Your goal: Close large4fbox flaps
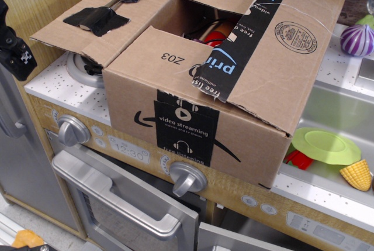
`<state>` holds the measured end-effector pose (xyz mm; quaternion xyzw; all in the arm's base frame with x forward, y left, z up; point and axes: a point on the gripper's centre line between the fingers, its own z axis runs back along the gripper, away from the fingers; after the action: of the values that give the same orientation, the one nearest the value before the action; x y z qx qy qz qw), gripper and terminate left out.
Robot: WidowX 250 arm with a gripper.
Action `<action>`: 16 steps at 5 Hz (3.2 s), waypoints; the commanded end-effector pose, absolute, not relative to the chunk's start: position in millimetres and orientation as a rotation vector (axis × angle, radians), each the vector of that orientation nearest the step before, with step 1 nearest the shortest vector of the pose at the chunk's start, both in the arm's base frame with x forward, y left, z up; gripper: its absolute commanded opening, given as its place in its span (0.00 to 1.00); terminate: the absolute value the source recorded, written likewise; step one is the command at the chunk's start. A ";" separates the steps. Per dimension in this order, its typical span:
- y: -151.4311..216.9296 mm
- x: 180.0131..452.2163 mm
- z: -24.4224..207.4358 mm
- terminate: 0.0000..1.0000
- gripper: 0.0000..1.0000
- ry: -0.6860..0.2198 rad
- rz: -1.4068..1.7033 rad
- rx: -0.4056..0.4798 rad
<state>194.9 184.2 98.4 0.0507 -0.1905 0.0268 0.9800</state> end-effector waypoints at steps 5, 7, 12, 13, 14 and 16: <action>172.8 238.1 132.1 0.00 1.00 -0.704 -0.009 0.285; 142.1 235.8 157.0 0.00 1.00 -0.731 -0.006 0.300; 73.3 238.8 180.2 0.00 1.00 -0.606 0.141 0.057; 68.6 248.1 171.0 0.00 1.00 -0.596 0.122 0.012; 61.7 255.0 157.8 0.00 1.00 -0.553 0.116 -0.043; 32.2 248.3 134.3 0.00 1.00 -0.448 0.099 0.002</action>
<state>241.8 26.8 122.0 0.0112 -0.2000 0.0497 0.9785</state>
